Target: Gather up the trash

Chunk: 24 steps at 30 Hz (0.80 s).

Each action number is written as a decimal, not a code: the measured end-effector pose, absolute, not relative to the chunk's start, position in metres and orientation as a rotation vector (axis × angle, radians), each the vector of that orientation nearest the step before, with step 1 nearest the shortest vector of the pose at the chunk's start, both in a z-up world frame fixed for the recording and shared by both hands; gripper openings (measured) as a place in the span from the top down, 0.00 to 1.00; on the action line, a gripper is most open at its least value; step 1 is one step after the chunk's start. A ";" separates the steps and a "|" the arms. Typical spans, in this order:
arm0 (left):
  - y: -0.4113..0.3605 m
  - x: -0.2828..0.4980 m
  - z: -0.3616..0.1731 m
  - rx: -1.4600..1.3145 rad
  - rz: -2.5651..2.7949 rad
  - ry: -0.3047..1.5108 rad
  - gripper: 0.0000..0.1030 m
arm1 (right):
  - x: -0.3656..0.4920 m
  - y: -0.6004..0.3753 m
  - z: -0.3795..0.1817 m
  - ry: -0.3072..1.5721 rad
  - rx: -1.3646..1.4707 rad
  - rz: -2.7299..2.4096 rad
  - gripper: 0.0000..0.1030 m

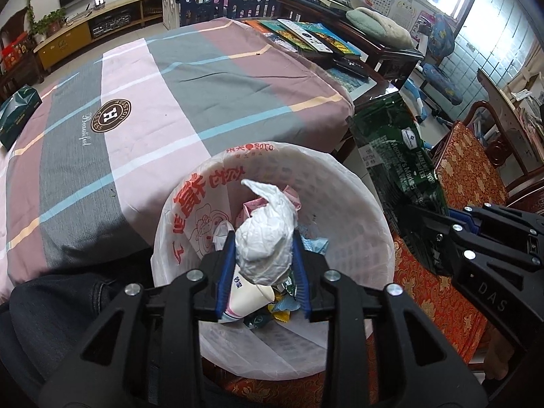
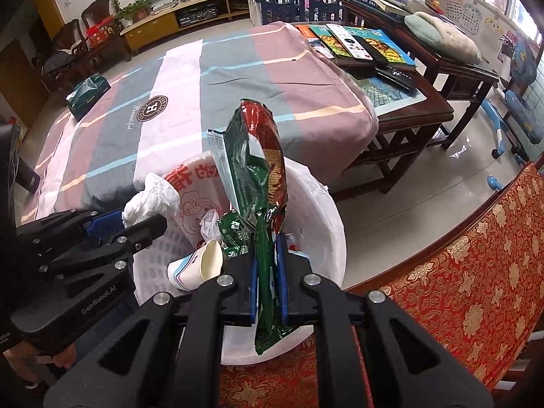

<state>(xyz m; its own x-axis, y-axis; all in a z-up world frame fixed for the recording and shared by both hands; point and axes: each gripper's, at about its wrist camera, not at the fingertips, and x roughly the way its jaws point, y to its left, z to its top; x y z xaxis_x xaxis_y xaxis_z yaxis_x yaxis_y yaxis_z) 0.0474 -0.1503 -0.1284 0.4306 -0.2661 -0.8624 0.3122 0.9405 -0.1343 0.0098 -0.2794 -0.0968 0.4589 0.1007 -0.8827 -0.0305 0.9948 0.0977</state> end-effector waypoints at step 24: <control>-0.085 0.013 -0.024 0.058 -0.058 0.800 0.10 | -0.012 -0.268 -0.017 0.932 0.101 0.151 0.25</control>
<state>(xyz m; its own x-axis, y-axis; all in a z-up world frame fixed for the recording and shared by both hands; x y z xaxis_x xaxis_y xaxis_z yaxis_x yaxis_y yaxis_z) 0.0127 -0.0853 -0.0241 0.6951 -0.0298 -0.7183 0.0740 0.9968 0.0302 -0.0120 -0.2678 -0.0168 0.5869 0.1727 -0.7910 -0.0854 0.9847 0.1516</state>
